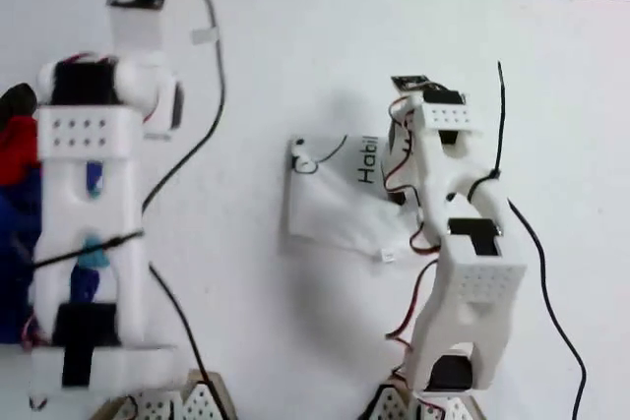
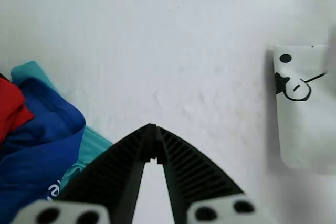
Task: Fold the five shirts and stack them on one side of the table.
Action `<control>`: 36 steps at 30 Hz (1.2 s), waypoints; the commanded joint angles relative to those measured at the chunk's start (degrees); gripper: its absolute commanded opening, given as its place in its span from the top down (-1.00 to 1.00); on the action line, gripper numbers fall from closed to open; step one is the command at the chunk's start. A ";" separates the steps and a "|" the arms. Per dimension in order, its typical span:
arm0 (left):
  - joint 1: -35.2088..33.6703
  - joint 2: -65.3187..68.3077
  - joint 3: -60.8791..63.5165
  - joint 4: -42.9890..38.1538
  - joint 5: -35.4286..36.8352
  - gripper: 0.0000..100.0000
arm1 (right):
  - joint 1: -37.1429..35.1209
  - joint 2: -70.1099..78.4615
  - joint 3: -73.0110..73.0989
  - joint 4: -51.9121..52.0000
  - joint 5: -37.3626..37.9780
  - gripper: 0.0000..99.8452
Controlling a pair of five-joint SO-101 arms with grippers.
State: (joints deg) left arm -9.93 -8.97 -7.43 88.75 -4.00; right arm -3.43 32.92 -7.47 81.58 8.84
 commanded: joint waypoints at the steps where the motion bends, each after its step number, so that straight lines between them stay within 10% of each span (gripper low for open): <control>1: -2.64 -9.76 10.59 -5.36 -1.93 0.95 | -0.75 6.81 -5.89 4.09 -0.53 0.41; 6: -4.92 -20.13 22.11 -10.73 -3.43 0.95 | -0.66 14.46 -14.95 12.62 0.97 0.50; 9: -6.15 -25.23 26.95 -13.19 -3.52 0.95 | -0.57 17.45 -20.04 15.25 3.60 0.96; 20: -8.18 -29.80 40.48 -17.49 -7.56 0.95 | 9.19 19.12 -34.81 15.25 4.84 0.96; 36: -19.78 -30.15 53.67 -21.36 -15.56 0.95 | 25.98 19.12 -50.90 -1.27 29.45 0.96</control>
State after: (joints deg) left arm -27.60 -37.27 45.85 68.18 -18.33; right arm 20.04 52.79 -55.74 84.92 35.12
